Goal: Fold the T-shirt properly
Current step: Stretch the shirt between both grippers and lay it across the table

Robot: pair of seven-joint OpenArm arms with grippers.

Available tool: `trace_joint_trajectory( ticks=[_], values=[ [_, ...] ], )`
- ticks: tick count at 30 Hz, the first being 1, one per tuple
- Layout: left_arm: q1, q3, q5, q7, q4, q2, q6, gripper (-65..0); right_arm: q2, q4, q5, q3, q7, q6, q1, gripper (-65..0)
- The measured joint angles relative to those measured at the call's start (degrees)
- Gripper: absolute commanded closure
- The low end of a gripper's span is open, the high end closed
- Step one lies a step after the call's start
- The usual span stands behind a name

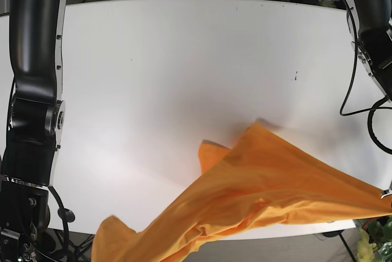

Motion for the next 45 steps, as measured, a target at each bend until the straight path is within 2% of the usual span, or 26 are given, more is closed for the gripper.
trace_joint_trajectory(
  ticks=[6,12,19,25,30,34,40,42,45],
  values=[
    [0.3,-1.9,0.5,0.0,-1.1,-0.8,0.1,0.0,1.2,0.6,-0.1,5.1,-1.7,-0.24,-1.9,0.0],
    [1.9,-2.1,0.3,-0.1,-1.1,-0.7,-0.1,0.0,0.6,1.9,0.0,8.9,-3.8,-0.02,-8.0,0.0],
    [4.1,-2.1,0.1,0.1,-1.2,-0.5,-0.2,0.0,0.6,4.8,-0.3,9.1,-4.9,-0.04,-12.2,0.0],
    [3.4,-2.1,0.3,0.0,-1.1,-0.6,-0.2,0.0,0.5,6.7,-0.2,8.8,-4.8,0.00,-10.6,0.0],
    [-0.3,-1.7,0.5,0.2,-1.2,-0.5,-0.1,0.0,0.6,6.5,-0.4,8.5,-4.9,-0.07,-6.9,0.0],
    [-4.1,-1.6,0.0,0.1,-0.9,-0.6,-0.1,0.0,0.8,6.7,-0.2,3.8,-4.7,-0.07,-3.0,0.0],
    [-9.7,2.2,0.3,0.1,-0.9,-1.6,0.2,0.0,0.4,7.0,0.0,3.6,-4.9,-0.02,0.6,0.0],
    [-10.0,2.4,-1.0,-0.3,-0.9,-2.4,-0.2,0.0,0.5,7.5,0.1,3.7,-5.9,0.00,0.9,0.0],
    [-9.9,2.1,0.2,-0.2,-1.3,-3.5,-0.2,0.0,1.0,7.4,-0.2,4.0,-7.5,0.02,0.2,0.0]
  ],
)
